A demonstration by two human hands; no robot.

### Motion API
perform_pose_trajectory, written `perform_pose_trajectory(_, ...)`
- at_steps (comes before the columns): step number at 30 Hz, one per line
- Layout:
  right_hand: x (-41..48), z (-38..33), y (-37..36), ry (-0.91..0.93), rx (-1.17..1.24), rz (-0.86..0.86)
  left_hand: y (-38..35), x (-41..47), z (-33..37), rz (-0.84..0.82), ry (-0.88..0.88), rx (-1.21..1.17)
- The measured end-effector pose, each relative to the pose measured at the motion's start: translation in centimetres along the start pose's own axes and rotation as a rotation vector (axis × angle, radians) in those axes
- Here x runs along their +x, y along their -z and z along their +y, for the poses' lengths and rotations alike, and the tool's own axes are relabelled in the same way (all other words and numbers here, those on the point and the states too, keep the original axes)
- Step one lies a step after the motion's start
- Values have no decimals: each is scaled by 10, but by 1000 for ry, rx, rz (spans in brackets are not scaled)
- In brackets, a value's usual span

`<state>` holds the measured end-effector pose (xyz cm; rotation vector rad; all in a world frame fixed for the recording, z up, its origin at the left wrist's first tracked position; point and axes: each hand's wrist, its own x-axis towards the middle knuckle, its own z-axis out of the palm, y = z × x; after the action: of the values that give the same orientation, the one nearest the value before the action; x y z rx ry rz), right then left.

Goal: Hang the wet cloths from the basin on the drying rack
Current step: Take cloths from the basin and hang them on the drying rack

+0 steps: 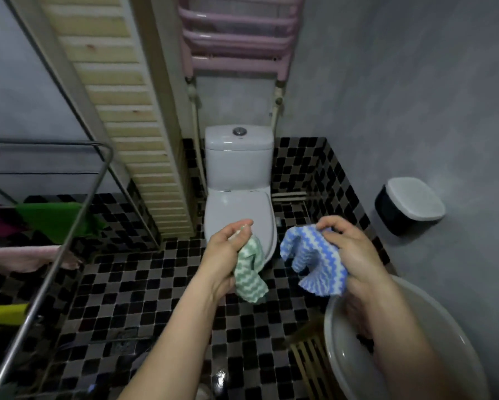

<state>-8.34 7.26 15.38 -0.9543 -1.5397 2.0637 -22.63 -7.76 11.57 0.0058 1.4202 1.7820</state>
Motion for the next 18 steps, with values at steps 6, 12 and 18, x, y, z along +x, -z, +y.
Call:
perform_pose_trajectory(6, 22, 2, -103, -43, -274, -373, 40, -11, 63, -258, -171, -15)
perform_pose_trajectory(12, 40, -7, -169, 15, -361, -537, 92, -9, 95, -15, -468, 258)
perform_pose_trajectory(18, 59, -10, -227, 24, -388, -740, 140, -16, 126, 82, -492, 266)
